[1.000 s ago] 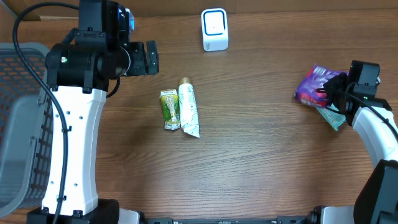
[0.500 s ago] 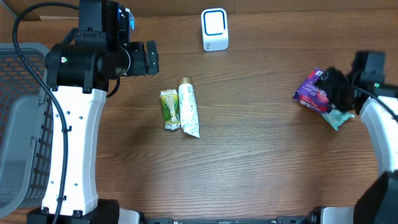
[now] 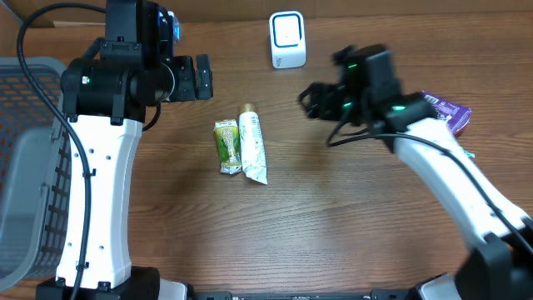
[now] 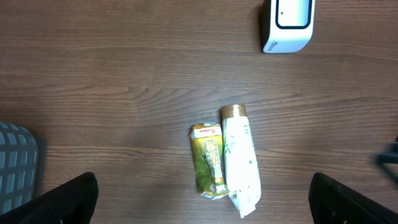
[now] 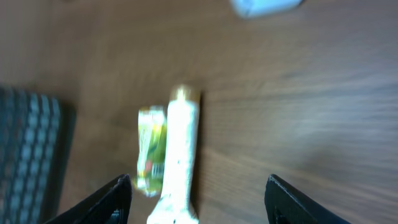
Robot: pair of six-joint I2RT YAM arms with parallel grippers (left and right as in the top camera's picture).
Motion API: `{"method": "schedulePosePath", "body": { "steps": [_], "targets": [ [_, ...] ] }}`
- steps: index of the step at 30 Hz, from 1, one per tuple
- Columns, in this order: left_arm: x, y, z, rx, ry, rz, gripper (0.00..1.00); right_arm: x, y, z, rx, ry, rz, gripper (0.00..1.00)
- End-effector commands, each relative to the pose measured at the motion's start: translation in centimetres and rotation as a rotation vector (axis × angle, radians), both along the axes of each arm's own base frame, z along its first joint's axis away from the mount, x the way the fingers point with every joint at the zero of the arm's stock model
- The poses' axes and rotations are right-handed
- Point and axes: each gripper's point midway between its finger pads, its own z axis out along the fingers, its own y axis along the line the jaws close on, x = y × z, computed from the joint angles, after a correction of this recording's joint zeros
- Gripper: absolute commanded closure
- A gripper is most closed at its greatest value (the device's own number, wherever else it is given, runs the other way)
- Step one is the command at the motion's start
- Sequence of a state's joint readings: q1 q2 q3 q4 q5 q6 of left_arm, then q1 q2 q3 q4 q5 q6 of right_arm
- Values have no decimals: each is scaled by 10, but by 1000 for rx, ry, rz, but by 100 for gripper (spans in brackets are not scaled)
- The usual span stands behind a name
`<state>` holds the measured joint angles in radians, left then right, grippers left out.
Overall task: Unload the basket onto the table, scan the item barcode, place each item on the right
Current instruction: 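Move right gripper left to the white tube and lower onto it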
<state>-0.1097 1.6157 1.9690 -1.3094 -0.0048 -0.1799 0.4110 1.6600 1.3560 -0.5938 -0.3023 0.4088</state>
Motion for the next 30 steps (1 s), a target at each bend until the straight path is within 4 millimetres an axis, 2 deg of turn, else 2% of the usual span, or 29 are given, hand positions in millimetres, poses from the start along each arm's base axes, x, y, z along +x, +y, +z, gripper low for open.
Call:
{"method": "schedulePosePath", "body": {
  "steps": [1,7,12,17,19,22,30],
  "targets": [
    [2,0,3,8,-12,-6,0,0,29,-32,-9,48,43,32],
    [2,0,3,8,-12,-6,0,-8,61,-71,50,160,97,33],
    [2,0,3,8,-12,-5,0,-17,73,-97,91,249,153,35],
    [2,0,3,8,-12,-6,0,-27,86,-121,157,352,191,52],
    [2,0,3,8,-12,-5,1,-30,89,-131,180,391,196,53],
    [2,0,3,8,-12,-6,0,-37,98,-139,234,434,244,54],
    [2,0,3,8,-12,-5,1,-49,115,-140,243,435,294,55]
  ]
}}
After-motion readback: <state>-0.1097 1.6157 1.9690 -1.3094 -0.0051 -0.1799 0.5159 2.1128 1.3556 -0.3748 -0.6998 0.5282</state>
